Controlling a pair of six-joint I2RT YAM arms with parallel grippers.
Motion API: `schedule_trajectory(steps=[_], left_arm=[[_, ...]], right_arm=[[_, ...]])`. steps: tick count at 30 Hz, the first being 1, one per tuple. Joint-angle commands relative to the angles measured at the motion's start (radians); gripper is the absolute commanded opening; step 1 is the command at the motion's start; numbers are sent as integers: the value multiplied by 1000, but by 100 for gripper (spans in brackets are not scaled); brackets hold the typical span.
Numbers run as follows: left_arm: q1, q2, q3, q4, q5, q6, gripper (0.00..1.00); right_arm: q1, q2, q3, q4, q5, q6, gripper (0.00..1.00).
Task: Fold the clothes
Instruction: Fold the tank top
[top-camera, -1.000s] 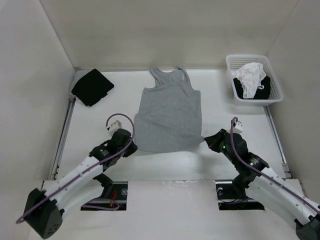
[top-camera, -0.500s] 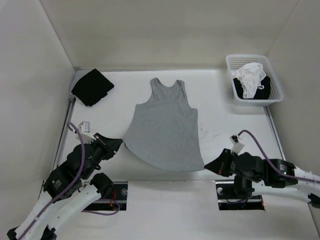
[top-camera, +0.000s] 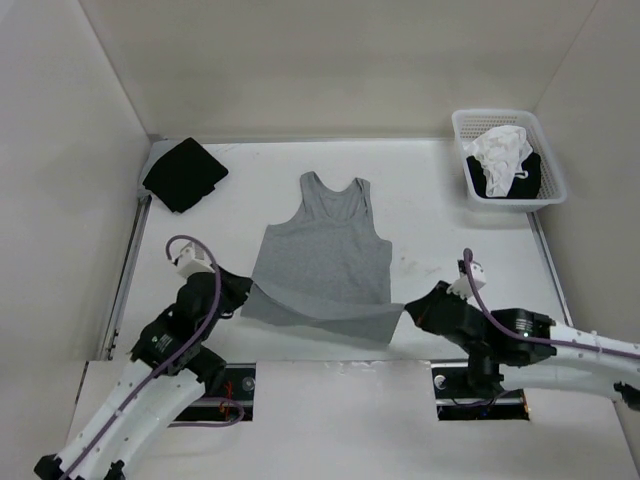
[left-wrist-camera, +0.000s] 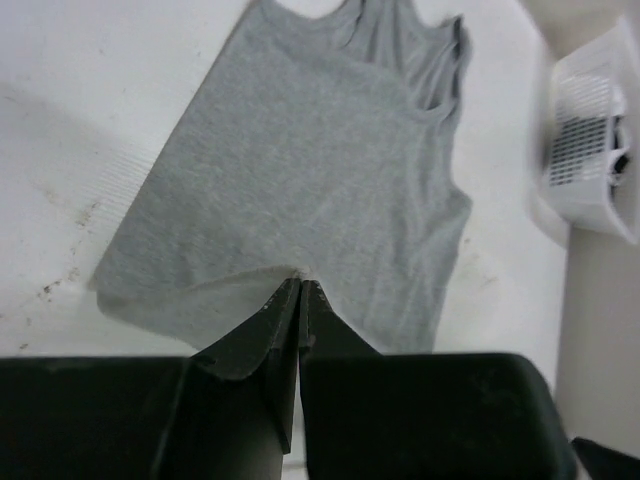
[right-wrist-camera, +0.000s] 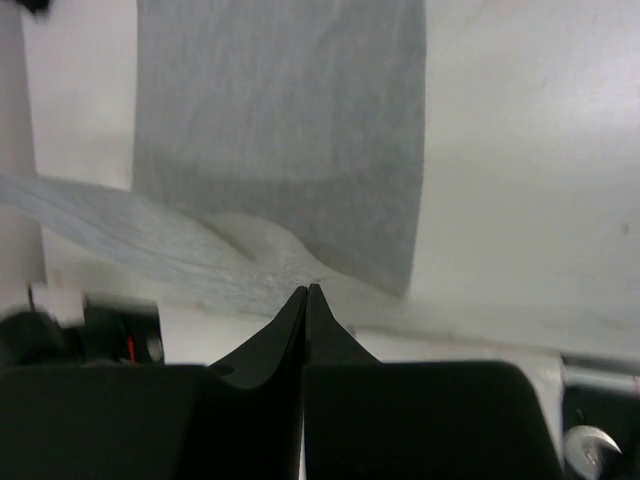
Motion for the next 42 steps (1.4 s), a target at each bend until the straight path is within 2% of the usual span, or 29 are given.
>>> schedule_trajectory(steps=[1,3,4,13,18,19,21,24,26,28,36,39,40,42], left_arm=[[2,88,-49,230,20,6,0],[-15,100,-46,238,13,16,0],[-16,100,-37,238,10,20,0],[-4,143,40,287,22,80,1],[10,172,17,311,22,80,2],[30,202,24,338,20,95,2],[95,302,49,449,26,143,2],[194,483,92,631,83,138,2],[267,629,154,742,114,126,2],[294,779,240,811,140,112,2],[353,1307,613,885,152,111,4],[381,1468,775,905,165,106,8],[387,1503,811,914,165,105,16],[396,1540,846,897,178,109,36]], right_arm=[[-207,18,-81,395,-125,-356,0],[-321,41,-126,530,-268,-421,0],[-361,47,-131,563,-293,-436,0],[-449,69,24,594,-283,-610,0],[-487,98,1,592,-296,-603,0],[-533,127,4,610,-306,-620,0],[-617,180,26,658,-345,-666,0],[-790,295,90,768,-465,-729,0],[-904,387,150,830,-548,-741,0],[-996,487,219,882,-617,-746,0],[-1213,974,576,936,-783,-748,0],[-1239,1177,739,954,-801,-711,9],[-1242,1229,780,960,-803,-696,16],[-1240,1295,819,954,-792,-686,37]])
